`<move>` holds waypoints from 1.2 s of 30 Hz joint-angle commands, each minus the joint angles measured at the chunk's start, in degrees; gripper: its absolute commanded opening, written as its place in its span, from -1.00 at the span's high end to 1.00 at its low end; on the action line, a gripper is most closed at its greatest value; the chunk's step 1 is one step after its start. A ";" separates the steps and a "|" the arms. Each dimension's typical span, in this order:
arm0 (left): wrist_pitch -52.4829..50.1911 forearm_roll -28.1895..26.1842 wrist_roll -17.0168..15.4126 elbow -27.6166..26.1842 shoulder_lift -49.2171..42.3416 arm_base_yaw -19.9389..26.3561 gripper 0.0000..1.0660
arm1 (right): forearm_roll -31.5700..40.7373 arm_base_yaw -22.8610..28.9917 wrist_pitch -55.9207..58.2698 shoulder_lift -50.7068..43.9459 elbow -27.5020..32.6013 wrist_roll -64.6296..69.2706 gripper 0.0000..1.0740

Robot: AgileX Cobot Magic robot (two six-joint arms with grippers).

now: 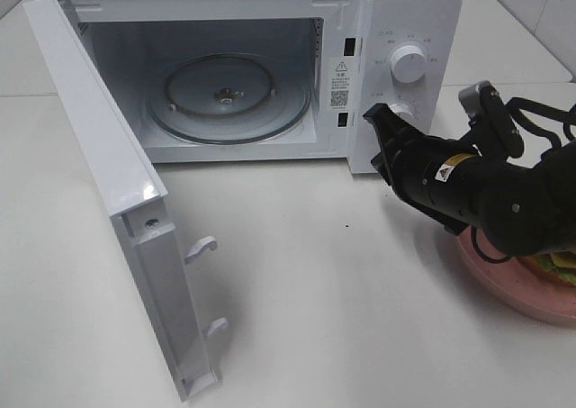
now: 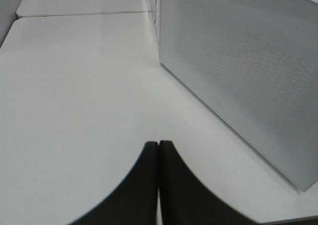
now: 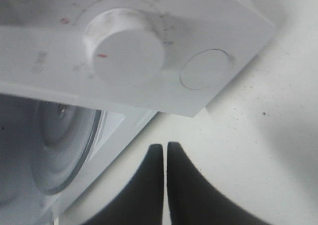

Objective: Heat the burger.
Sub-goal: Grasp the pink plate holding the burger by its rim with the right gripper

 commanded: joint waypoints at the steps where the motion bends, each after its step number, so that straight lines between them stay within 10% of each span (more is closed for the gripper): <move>1: -0.86 -0.23 -0.23 0.11 -1.15 0.06 1.00 | -7.91 -0.17 -0.06 -2.92 0.17 -11.29 0.95; 13: -0.86 -0.23 -0.23 0.11 -1.15 0.06 1.00 | -22.86 -0.17 6.76 -6.30 0.17 -33.06 0.93; 36: -0.86 -0.23 -0.23 0.11 -1.15 0.06 1.00 | -17.88 -0.17 79.98 -11.40 -22.06 -47.44 0.85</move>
